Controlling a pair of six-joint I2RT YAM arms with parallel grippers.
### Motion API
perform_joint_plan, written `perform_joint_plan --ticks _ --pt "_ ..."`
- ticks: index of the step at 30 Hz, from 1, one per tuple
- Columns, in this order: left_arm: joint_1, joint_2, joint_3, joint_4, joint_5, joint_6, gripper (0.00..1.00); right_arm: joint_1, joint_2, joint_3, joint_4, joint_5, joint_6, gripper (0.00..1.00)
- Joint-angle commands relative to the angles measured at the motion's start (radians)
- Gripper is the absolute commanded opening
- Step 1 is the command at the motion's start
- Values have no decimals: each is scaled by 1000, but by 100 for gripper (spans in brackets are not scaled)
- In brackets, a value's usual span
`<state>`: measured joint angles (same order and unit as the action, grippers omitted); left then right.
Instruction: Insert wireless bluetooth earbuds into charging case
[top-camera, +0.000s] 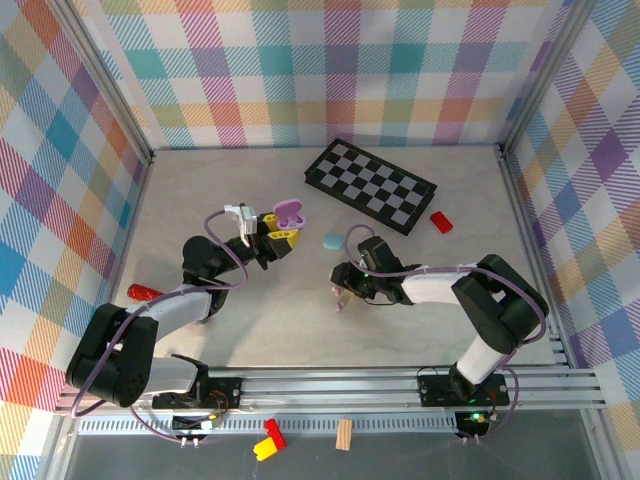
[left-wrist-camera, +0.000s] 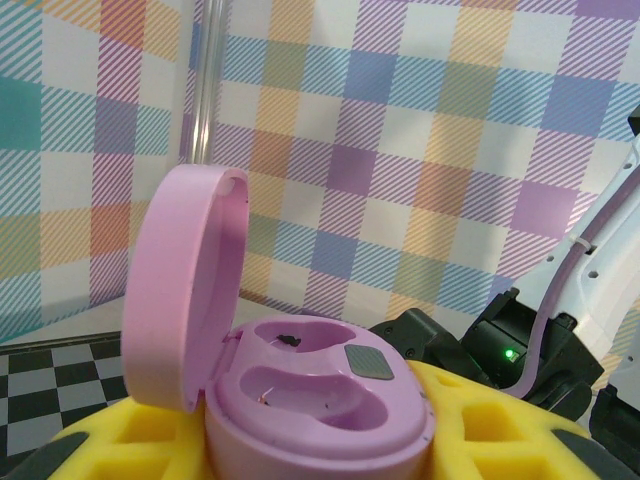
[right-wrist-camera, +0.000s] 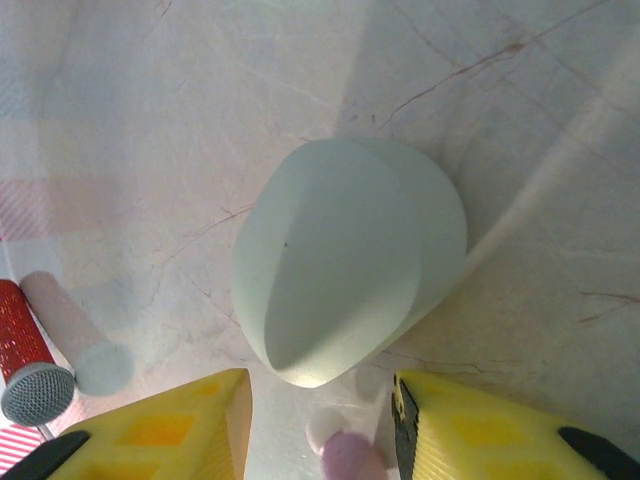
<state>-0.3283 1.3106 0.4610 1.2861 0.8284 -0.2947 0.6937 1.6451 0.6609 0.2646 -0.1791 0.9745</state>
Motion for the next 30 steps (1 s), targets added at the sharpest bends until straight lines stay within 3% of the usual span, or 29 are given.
perform_joint_plan --ticks 1,13,21,30 --pt "15 -4 10 44 23 6 32 -3 0 16 -42 -16 -120 42" --pt "20 5 10 46 15 9 32 13 -117 2 -188 -86 -280 42" --pt "20 3 7 46 18 6 32 13 -40 100 -303 -199 -464 49" --pt "20 -5 -1 47 15 6 32 13 40 122 -329 -283 -496 48"
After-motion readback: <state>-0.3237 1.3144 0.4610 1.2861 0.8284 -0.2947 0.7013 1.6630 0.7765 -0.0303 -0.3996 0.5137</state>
